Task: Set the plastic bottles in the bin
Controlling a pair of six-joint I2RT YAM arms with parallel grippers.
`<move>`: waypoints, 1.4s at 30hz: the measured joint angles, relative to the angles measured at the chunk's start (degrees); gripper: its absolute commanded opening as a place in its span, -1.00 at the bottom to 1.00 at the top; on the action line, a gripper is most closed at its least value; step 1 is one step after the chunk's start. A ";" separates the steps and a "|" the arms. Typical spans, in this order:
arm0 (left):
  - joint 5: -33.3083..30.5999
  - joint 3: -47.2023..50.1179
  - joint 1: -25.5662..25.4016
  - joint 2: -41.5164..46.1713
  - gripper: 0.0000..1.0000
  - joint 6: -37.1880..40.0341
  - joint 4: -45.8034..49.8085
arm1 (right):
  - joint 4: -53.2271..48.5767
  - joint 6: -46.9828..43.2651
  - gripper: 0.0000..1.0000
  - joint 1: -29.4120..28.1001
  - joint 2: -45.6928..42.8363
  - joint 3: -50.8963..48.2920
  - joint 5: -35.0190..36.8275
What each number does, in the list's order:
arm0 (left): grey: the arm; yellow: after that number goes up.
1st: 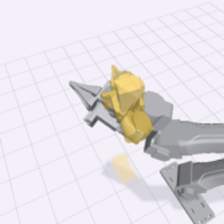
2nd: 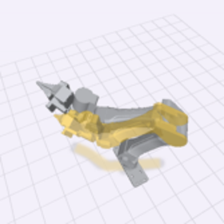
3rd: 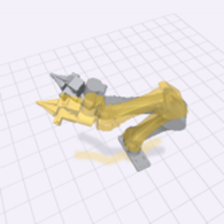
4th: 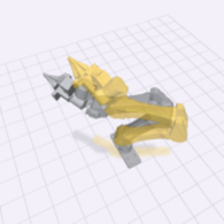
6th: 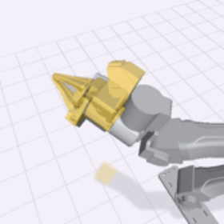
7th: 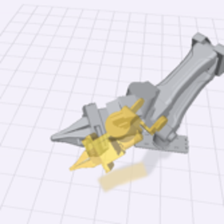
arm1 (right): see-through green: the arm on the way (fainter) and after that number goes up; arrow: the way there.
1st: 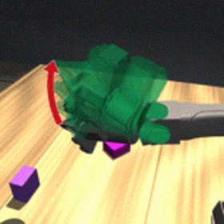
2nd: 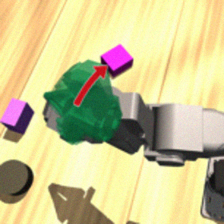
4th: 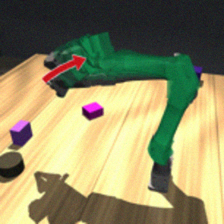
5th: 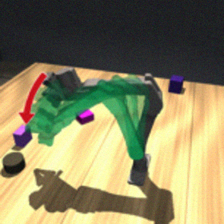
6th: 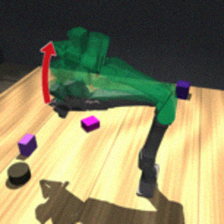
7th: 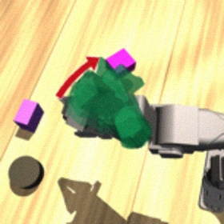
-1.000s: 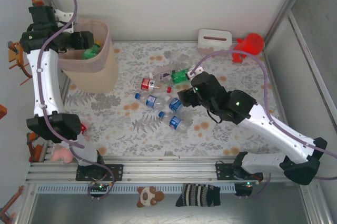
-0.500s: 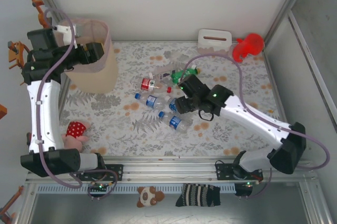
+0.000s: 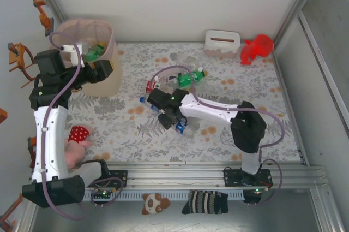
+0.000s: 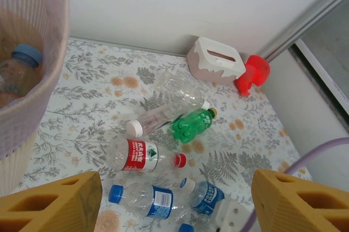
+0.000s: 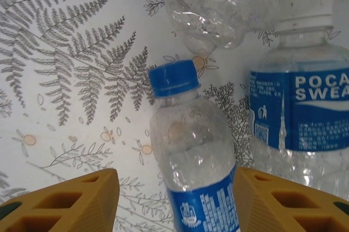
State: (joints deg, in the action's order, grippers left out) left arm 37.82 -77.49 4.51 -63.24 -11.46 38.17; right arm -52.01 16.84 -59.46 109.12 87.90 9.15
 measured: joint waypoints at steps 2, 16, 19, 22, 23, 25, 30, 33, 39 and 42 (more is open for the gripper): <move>0.09 0.46 -0.02 0.24 0.44 -0.17 -0.04 | -0.33 -0.96 0.06 0.00 2.12 1.38 0.57; 0.17 1.51 -0.22 0.22 0.44 -0.66 -0.48 | -1.68 -5.57 -0.06 -0.13 11.72 8.61 1.11; 0.20 1.51 -0.37 0.22 0.45 -0.76 -0.48 | -1.73 -6.14 -0.06 -0.15 13.75 8.83 1.11; 0.20 1.51 -0.37 0.22 0.45 -0.79 -0.48 | -1.73 -6.40 -0.06 -0.15 15.50 8.83 1.11; 0.20 1.51 -0.37 0.22 0.45 -0.79 -0.48 | -1.73 -6.43 -0.07 -0.15 15.91 8.83 1.11; 0.20 1.51 -0.37 0.22 0.45 -0.81 -0.48 | -1.73 -6.45 -0.07 -0.15 16.39 8.83 1.09; 0.22 1.51 -0.37 0.00 0.45 -0.98 -0.48 | -1.75 -6.69 -0.14 -0.17 16.46 8.83 1.09; 0.22 1.51 -0.37 -0.07 0.45 -1.01 -0.48 | -1.75 -7.08 -0.19 -0.17 16.46 8.83 1.14; 0.35 1.51 -0.44 -0.07 0.45 -1.18 -0.48 | -2.62 -7.63 -0.19 -0.28 16.46 8.81 1.14; 0.37 1.51 -0.44 -0.07 0.45 -1.27 -0.48 | -3.93 -7.93 -0.19 -0.44 16.46 8.81 1.14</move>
State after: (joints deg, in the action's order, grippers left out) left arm 38.20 -75.99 4.08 -63.31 -12.73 37.69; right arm -55.94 8.91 -59.90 125.58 96.71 10.28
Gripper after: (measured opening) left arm 0.723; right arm 0.404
